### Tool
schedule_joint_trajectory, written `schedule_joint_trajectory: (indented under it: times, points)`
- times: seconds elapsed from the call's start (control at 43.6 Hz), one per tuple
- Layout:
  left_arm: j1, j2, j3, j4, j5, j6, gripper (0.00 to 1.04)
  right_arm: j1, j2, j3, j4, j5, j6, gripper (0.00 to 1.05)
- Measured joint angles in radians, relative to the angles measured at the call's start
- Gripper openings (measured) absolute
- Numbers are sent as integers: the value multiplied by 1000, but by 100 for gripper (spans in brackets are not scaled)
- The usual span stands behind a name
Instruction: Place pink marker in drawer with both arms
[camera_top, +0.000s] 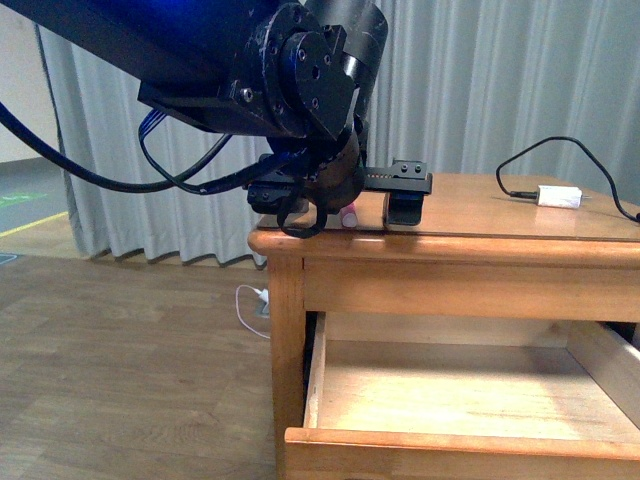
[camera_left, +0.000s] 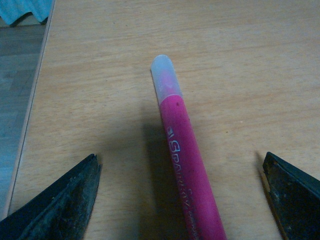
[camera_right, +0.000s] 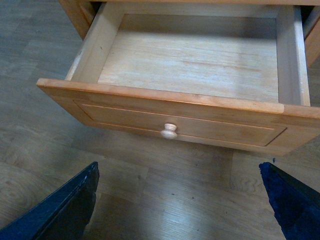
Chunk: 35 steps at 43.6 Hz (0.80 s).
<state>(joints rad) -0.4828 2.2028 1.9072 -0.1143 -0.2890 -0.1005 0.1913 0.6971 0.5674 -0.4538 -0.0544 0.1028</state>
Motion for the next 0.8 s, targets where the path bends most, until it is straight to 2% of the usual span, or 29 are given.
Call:
schedule_joint_trajectory:
  times: [0.115, 0.183, 0.321, 0.619, 0.802]
  points:
    - [0, 6, 13, -18, 1, 19, 98, 0, 0, 0, 0, 0, 0, 96]
    - [0, 6, 14, -26, 5, 25, 88, 0, 0, 0, 0, 0, 0, 96]
    - [-3, 6, 18, -37, 10, 49, 61, 0, 0, 0, 0, 0, 0, 96]
    - [7, -18, -34, 19, 99, 45, 18, 0, 0, 0, 0, 0, 0, 96]
    - [10, -113, -211, 185, 201, 207, 15, 0, 0, 0, 0, 0, 0, 96]
